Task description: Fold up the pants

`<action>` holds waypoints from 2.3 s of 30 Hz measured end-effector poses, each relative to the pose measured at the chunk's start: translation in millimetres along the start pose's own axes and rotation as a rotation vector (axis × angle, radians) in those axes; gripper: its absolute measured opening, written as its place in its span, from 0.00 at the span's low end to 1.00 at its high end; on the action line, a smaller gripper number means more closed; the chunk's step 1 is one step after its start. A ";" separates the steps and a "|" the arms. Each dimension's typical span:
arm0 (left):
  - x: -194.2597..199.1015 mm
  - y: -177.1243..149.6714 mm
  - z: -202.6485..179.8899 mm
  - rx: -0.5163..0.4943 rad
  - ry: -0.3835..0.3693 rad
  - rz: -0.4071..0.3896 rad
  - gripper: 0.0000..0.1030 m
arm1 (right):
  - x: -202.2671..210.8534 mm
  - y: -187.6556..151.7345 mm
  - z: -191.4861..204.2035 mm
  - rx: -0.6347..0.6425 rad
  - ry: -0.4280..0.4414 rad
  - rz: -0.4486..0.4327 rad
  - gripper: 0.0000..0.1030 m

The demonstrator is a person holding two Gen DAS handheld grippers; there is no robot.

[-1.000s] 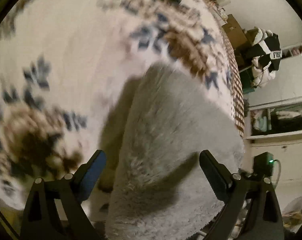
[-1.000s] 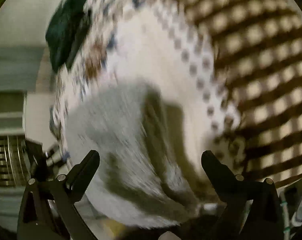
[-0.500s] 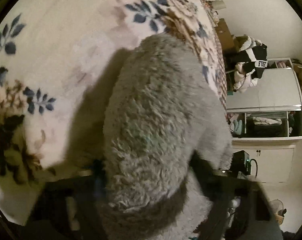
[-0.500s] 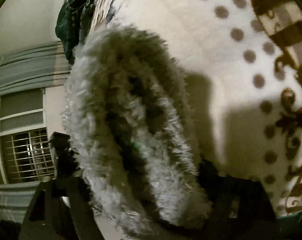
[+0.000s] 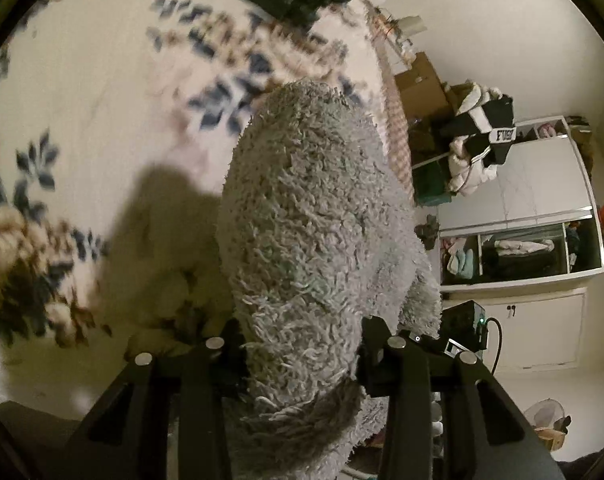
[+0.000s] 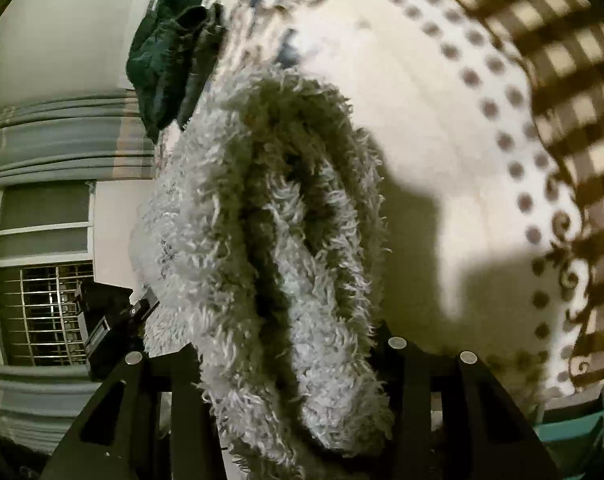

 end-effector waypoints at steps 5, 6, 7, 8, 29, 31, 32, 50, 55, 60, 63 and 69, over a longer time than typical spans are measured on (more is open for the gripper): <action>33.1 47.9 -35.1 -0.031 -0.004 -0.066 0.35 | 17.1 36.9 56.4 0.047 0.005 -0.022 0.44; 39.9 62.6 -41.9 -0.034 -0.010 -0.081 0.35 | 17.0 44.7 66.3 0.056 0.005 -0.026 0.44; 46.5 77.6 -46.5 -0.040 -0.014 -0.095 0.35 | 17.0 55.9 80.8 0.070 0.001 -0.033 0.44; 51.0 91.3 -51.1 -0.046 -0.013 -0.108 0.35 | 16.7 70.0 95.4 0.082 0.002 -0.041 0.44; 32.3 532.0 -44.8 -0.073 0.050 -0.188 0.37 | -175.0 475.7 314.6 0.092 -0.012 -0.187 0.44; 16.5 555.3 -28.4 -0.062 0.091 -0.159 0.37 | -194.5 503.0 316.8 0.078 -0.030 -0.174 0.44; 6.3 564.1 -19.1 -0.044 0.117 -0.139 0.38 | -206.4 516.9 315.3 0.070 -0.053 -0.165 0.44; 70.1 485.3 -71.4 -0.243 0.517 -0.361 0.88 | -161.3 456.3 398.2 0.380 -0.739 -0.308 1.00; 101.2 436.6 -95.2 -0.305 0.588 -0.397 0.88 | -133.8 399.3 439.4 0.426 -0.854 -0.389 1.00; 143.3 390.6 -119.1 -0.344 0.621 -0.446 0.88 | -102.3 340.9 485.5 0.474 -0.878 -0.438 1.00; 169.1 366.1 -132.8 -0.346 0.617 -0.477 0.88 | -77.2 304.3 516.0 0.502 -0.873 -0.463 1.00; 222.4 310.9 -161.8 -0.364 0.625 -0.544 0.88 | -23.2 235.2 572.5 0.567 -0.858 -0.520 1.00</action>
Point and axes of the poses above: each gripper's, at about its wrist camera, not at the fingertips, and x roughly against the way its jaws point, z to its left, y to its top, the point moved 1 cm from there along -x, roughly the way its jaws point, and after that the axes turned 7 degrees about x, right-handed, at the moved point
